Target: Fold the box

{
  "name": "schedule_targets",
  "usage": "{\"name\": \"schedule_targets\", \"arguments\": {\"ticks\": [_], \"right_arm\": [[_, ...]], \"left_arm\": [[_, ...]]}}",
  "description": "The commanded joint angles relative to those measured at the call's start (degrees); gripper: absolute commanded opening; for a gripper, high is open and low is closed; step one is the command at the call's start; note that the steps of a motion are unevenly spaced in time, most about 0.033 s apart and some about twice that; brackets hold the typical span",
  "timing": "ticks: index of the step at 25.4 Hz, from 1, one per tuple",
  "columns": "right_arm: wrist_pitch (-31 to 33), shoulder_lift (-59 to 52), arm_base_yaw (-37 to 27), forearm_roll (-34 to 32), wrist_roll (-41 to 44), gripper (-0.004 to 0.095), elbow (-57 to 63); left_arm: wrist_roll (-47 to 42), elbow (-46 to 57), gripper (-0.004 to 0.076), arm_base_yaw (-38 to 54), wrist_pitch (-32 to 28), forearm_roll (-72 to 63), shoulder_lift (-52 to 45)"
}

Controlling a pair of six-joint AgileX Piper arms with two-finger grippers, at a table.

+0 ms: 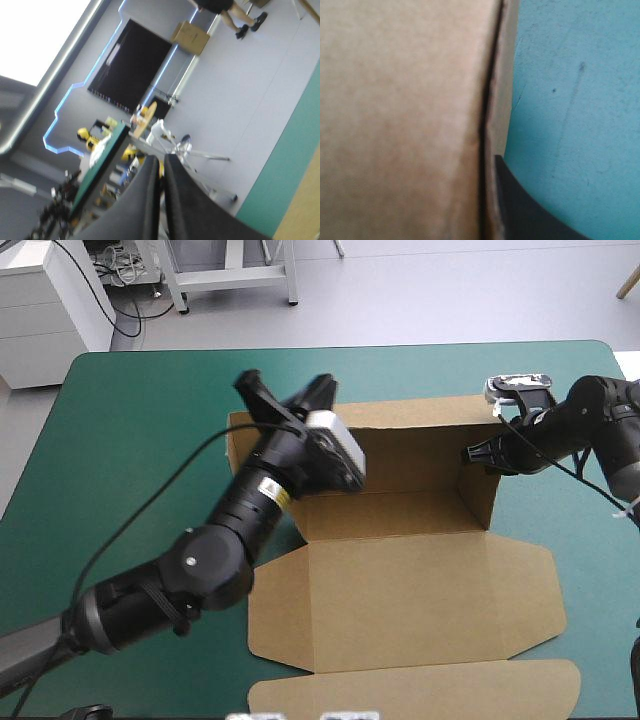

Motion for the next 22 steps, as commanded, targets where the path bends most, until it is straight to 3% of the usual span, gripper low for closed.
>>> {"name": "schedule_targets", "arguments": {"ticks": [1,6,9,15,22], "right_arm": [[-0.51,0.3,2.0,3.01,4.3,-0.0014,-2.74],[-0.51,5.88,5.3,4.34,5.89,-0.0014,-2.74],[-0.51,11.65,5.42,3.93,6.11,-0.0015,-4.14],[-3.57,17.27,5.42,3.96,3.67,-0.0014,-10.09],[-12.24,20.16,5.42,3.01,0.28,-0.0009,-13.09]], "left_arm": [[-1.45,-3.36,0.0001,9.47,0.6,-8.16,-4.23],[-0.15,-4.19,0.0001,26.66,-3.9,-26.63,-5.48],[13.97,-4.19,0.0001,42.84,-6.86,-53.36,-5.37],[31.49,-4.08,0.0001,55.01,-6.04,-79.67,-5.37],[41.29,-3.96,0.0001,61.66,0.8,-91.71,-3.73]]}}
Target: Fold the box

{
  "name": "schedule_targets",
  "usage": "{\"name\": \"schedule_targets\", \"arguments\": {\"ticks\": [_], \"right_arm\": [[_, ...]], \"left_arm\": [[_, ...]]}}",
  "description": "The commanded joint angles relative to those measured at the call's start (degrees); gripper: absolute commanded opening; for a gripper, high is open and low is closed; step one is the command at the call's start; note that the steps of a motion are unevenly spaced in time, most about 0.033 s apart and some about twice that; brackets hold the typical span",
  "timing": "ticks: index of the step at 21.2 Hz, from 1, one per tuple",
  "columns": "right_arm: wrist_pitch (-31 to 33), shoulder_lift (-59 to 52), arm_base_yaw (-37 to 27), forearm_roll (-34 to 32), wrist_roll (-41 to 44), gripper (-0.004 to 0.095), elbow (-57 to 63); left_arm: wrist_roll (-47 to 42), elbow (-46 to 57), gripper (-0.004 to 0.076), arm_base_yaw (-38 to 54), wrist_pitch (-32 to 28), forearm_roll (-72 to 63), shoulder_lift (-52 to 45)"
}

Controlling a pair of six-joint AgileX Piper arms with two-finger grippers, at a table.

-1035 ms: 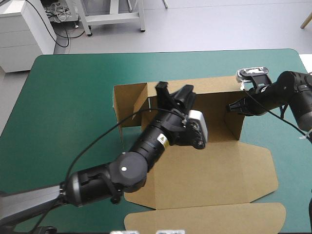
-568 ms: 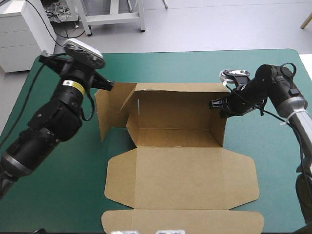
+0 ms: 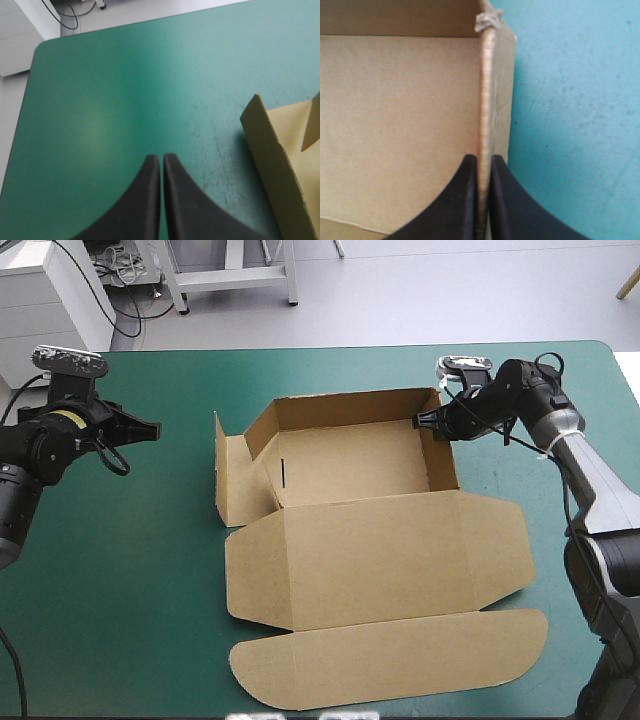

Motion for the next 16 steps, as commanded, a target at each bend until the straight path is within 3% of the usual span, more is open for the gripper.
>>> {"name": "schedule_targets", "arguments": {"ticks": [1,2,6,8,16], "right_arm": [[-0.11,-2.12,0.42,-1.48,-2.16,0.0027,-1.27],[0.02,-2.12,0.42,-2.32,-2.16,0.0064,-1.64],[-0.06,-2.12,0.42,-2.64,-2.16,0.043,-4.74],[0.05,-2.12,0.42,-2.66,-2.27,0.0521,-6.19],[6.91,-2.78,0.42,-2.72,-6.22,0.052,-14.16]], "left_arm": [[1.35,-1.53,0.0001,0.34,-1.57,-2.08,-0.55],[1.35,-1.53,0.0001,0.34,-1.57,-2.21,-0.45],[1.45,-1.32,0.0001,0.34,-0.91,-3.06,0.91],[1.45,-1.32,0.0001,0.34,-0.03,-3.06,1.48],[2.21,-1.32,0.0001,0.34,2.37,-3.06,1.74]]}}
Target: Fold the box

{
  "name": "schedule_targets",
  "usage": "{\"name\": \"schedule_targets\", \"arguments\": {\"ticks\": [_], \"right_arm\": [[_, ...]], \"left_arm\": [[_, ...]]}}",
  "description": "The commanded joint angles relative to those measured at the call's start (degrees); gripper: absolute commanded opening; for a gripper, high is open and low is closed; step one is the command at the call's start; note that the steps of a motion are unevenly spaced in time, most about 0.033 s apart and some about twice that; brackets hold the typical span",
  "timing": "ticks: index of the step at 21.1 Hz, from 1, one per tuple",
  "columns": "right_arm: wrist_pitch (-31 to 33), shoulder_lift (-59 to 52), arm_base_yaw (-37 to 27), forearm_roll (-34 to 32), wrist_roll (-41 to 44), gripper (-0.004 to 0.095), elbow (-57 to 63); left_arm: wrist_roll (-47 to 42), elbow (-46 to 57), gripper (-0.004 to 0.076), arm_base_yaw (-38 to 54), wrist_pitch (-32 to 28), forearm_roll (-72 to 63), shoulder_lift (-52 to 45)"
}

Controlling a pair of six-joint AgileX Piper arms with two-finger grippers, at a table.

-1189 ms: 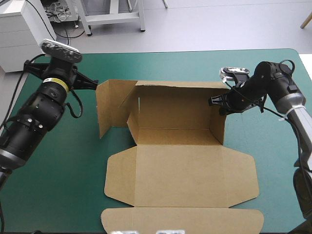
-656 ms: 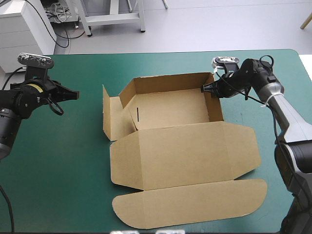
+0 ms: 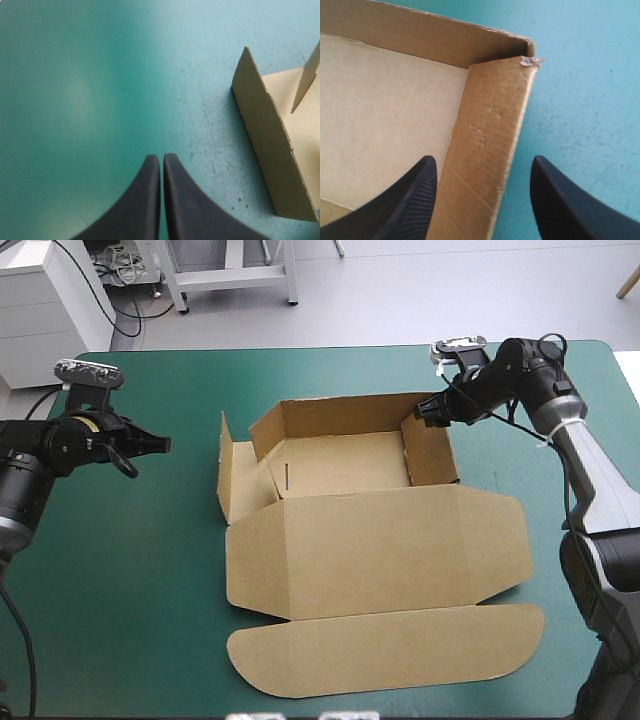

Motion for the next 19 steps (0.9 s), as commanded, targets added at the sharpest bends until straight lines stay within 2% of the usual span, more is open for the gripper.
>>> {"name": "schedule_targets", "arguments": {"ticks": [1,5,7,11,13,19], "right_arm": [[1.44,-4.37,-0.12,0.32,-1.15,0.0521,-4.97],[2.19,-7.82,-0.12,-1.15,-1.15,0.0521,-5.28],[5.44,-12.22,-0.12,-5.84,-1.15,0.0521,-5.28],[4.68,-16.09,-0.12,-5.53,-1.15,0.0513,-5.28],[4.79,-15.23,-0.12,-3.45,1.57,0.0509,-5.28],[6.58,-6.63,-0.12,-4.0,2.3,0.0507,-5.28]], "left_arm": [[1.17,-1.55,0.0001,0.17,-2.22,-0.5,-1.52],[2.05,-1.55,0.0001,0.17,-2.08,-0.5,-1.52],[2.24,-1.55,0.0001,0.17,-2.08,-0.5,-1.52],[2.62,-1.55,0.0001,0.17,-1.99,-0.93,-1.16],[2.62,-1.55,0.0001,0.17,-1.86,-1.16,-0.83],[2.62,-1.55,0.0001,0.17,0.16,-0.83,-0.11]]}}
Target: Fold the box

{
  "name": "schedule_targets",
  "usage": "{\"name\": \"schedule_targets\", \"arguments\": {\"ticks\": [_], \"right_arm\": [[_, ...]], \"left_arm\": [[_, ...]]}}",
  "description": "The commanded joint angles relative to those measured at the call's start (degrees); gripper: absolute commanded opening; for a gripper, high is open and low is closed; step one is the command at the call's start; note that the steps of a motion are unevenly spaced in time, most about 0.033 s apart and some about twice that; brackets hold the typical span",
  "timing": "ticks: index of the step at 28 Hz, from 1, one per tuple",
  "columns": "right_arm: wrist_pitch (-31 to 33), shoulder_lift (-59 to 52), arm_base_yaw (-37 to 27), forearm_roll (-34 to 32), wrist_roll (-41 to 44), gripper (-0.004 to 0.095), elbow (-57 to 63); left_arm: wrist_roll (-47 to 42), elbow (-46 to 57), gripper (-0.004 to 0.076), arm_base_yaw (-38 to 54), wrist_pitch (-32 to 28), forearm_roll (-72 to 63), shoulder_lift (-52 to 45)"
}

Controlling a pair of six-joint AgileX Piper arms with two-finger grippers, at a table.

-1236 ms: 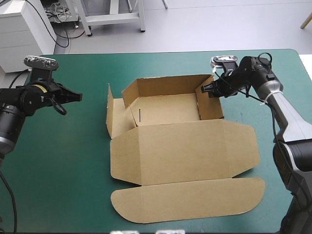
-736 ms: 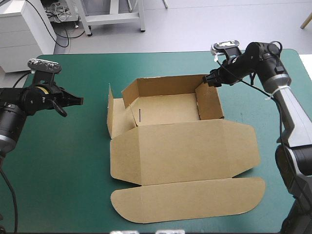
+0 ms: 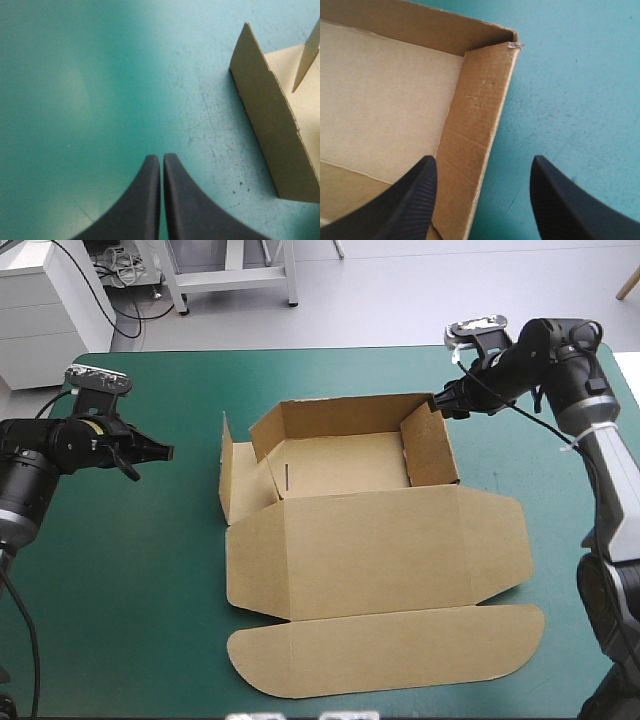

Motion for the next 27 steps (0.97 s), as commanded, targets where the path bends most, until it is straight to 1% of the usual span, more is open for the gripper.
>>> {"name": "schedule_targets", "arguments": {"ticks": [1,7,11,21,22,24,27], "right_arm": [[-1.87,2.04,-0.12,0.35,0.2,0.0507,-1.82],[-1.87,7.73,-0.12,1.17,1.16,0.0507,-1.82],[-1.87,9.91,-0.12,3.18,1.16,0.0507,-1.82],[-1.87,12.25,-0.12,3.65,0.89,0.05,-1.82],[-1.87,12.25,-0.12,3.65,1.06,0.0478,-1.82],[-1.87,12.25,-0.12,3.65,1.06,0.0399,-1.82],[-1.87,12.61,-0.12,3.65,1.18,0.0198,-1.82]], "left_arm": [[0.0,-1.61,0.0001,0.06,-1.65,0.0,-1.33],[0.0,-1.61,-0.0008,0.06,-1.87,0.0,-1.33],[0.0,-1.61,-0.0008,0.06,-2.12,-0.33,-1.33],[-0.25,-1.61,-0.0008,0.06,-1.72,-0.68,-1.33],[-0.25,-1.61,-0.0008,0.06,-1.72,-0.68,-1.33],[-0.25,-1.61,-0.0008,0.06,-1.72,-0.68,-1.33],[-0.25,-1.61,-0.0008,0.06,-1.84,-0.68,-1.33]]}}
